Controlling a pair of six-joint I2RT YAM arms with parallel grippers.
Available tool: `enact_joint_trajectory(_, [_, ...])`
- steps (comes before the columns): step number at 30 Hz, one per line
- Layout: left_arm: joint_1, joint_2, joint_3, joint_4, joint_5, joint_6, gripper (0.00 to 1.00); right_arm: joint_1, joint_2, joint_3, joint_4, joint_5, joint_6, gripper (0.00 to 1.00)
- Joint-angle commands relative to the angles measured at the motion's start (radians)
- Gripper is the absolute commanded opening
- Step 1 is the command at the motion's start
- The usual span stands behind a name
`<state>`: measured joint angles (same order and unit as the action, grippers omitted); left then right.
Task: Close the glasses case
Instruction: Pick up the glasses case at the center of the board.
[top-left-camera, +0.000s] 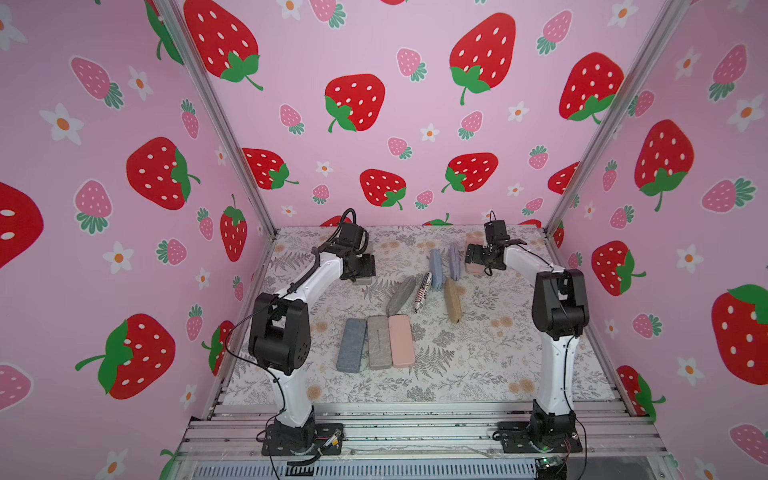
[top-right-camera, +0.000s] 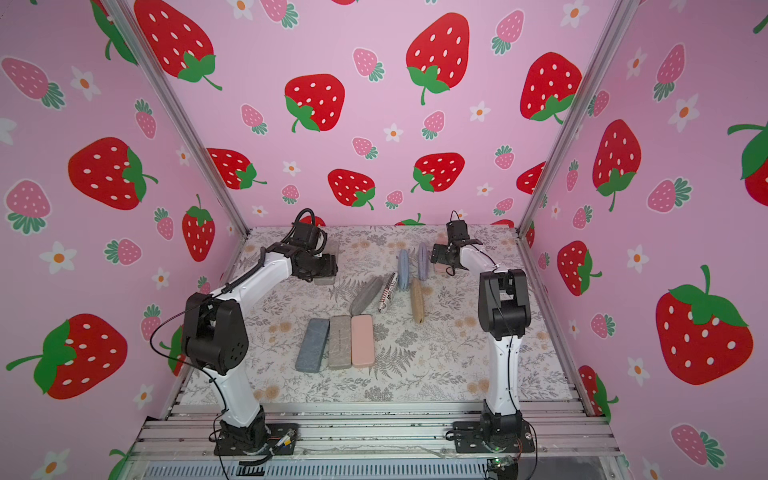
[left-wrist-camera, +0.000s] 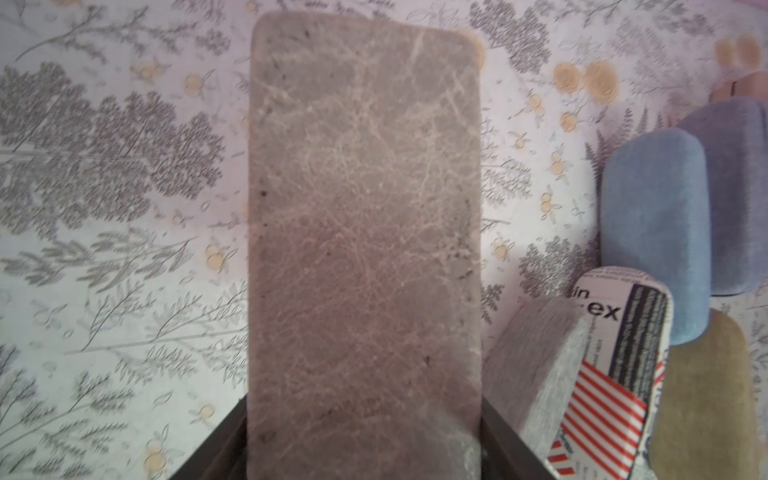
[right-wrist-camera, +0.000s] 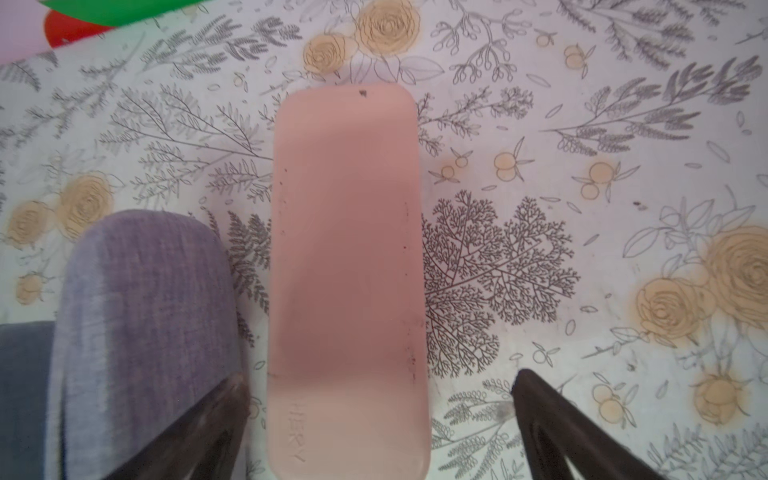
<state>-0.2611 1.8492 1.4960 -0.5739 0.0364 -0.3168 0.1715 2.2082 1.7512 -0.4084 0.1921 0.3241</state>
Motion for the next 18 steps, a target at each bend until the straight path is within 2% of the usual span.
enact_joint_trajectory(1, [-0.001,-0.062,-0.074,0.016,-0.004,0.008,0.68,-0.006,0.043,0.051,-0.037,-0.034,-0.012,0.99])
enact_joint_trajectory(16, [0.02,-0.185,-0.308,-0.01,-0.036,-0.028,0.68,-0.007,0.176,0.217,-0.168,-0.082,-0.002,1.0])
enact_joint_trajectory(18, [0.026,-0.198,-0.331,-0.012,-0.038,-0.034,0.68,-0.007,0.18,0.225,-0.173,-0.085,0.003,0.97])
